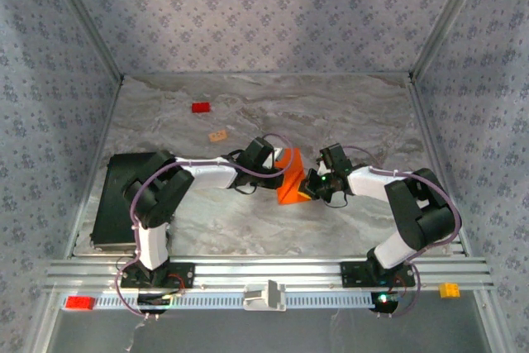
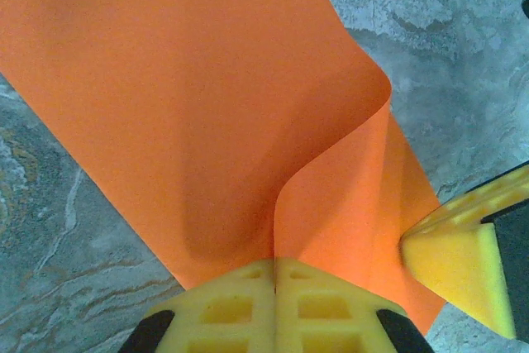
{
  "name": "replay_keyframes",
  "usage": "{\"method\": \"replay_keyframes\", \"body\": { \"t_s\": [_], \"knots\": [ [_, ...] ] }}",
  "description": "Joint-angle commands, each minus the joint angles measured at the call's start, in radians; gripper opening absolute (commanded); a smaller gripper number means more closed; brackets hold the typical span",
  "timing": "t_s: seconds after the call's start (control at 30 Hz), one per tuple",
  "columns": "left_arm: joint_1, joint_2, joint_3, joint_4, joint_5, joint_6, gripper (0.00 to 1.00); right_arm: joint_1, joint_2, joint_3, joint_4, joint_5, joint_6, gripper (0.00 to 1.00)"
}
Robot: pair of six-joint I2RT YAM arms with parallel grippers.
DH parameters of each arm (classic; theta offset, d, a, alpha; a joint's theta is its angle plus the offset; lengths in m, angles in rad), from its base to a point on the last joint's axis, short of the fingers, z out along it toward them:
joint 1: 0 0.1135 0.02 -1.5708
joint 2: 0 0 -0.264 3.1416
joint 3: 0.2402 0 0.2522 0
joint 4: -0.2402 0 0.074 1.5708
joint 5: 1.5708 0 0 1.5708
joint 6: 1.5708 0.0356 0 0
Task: Fold a paper plane with a square sheet of paper (pick it up from the middle)
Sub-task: Fold the triangle a second time at the center of the table.
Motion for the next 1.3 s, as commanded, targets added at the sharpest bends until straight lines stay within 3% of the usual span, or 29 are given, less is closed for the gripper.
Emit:
{"method": "replay_keyframes", "body": {
  "t_s": [0.0,1.27],
  "knots": [
    [0.005,0.018,0.009,-0.019,-0.013,-0.005,0.00,0.004,0.018,0.000,-0.085,0.048,-0.016,0.05],
    [0.006,-0.004,0.026,0.011,0.015,0.000,0.00,0.001,0.017,-0.003,-0.085,0.049,-0.016,0.05]
  ]
}}
